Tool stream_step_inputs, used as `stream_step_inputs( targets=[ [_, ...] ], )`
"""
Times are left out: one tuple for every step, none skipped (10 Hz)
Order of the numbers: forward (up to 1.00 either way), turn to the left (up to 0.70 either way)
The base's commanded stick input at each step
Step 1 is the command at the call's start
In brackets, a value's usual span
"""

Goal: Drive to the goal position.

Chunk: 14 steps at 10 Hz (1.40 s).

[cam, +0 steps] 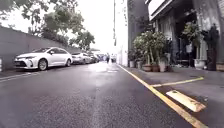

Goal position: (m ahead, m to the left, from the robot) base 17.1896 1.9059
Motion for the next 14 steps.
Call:
stream_step_inputs(
  targets=[
    [0.03,0.01],
    [0.03,0.01],
    [0.03,0.01],
    [0.03,0.01],
    [0.07,0.02],
    [0.24,0.03],
    [0.40,0.03],
    [0.41,0.03],
    [0.41,0.03],
    [0.41,0.03],
    [0.41,0.03],
    [0.41,0.03],
    [0.41,0.03],
    [0.41,0.03]
  ],
)
